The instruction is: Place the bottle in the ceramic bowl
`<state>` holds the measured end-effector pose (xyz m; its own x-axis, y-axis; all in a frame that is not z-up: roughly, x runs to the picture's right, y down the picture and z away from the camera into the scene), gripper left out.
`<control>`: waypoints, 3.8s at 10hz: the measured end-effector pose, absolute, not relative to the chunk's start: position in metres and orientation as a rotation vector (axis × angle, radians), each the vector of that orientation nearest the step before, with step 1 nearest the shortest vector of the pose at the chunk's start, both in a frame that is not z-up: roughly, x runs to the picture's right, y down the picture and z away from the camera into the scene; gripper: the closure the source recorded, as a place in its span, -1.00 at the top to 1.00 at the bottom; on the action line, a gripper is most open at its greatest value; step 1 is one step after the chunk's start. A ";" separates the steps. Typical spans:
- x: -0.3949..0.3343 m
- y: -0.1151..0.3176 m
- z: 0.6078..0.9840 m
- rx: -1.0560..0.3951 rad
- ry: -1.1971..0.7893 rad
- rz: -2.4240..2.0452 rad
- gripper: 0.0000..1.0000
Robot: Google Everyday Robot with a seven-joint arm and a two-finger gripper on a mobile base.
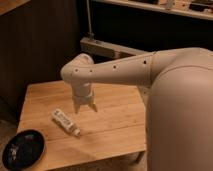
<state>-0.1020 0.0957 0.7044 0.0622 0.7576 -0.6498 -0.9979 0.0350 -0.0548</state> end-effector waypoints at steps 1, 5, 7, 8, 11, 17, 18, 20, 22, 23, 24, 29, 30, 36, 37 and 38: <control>-0.102 0.096 0.704 -0.582 0.520 1.446 0.30; -0.102 0.096 0.704 -0.582 0.520 1.446 0.30; -0.102 0.096 0.704 -0.582 0.520 1.446 0.30; -0.102 0.096 0.704 -0.582 0.518 1.443 0.30; -0.125 0.086 0.714 -0.659 0.276 1.307 0.30; -0.163 0.064 0.720 -0.738 -0.219 0.875 0.30; -0.167 0.062 0.720 -0.734 -0.255 0.841 0.30; -0.166 0.063 0.723 -0.729 -0.202 0.832 0.30; -0.179 0.058 0.733 -0.712 -0.120 0.781 0.30; -0.191 0.055 0.737 -0.707 -0.092 0.763 0.30; -0.201 0.053 0.739 -0.703 -0.080 0.756 0.30; -0.201 0.077 0.755 -0.686 0.011 0.704 0.30; -0.201 0.087 0.756 -0.689 0.028 0.695 0.30; -0.227 0.127 0.749 -0.713 0.009 0.647 0.30; -0.232 0.132 0.749 -0.721 -0.005 0.642 0.30; -0.236 0.137 0.752 -0.724 -0.010 0.638 0.30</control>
<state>-0.2360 0.1368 0.7515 0.8117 0.5467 -0.2054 -0.5402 0.5692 -0.6198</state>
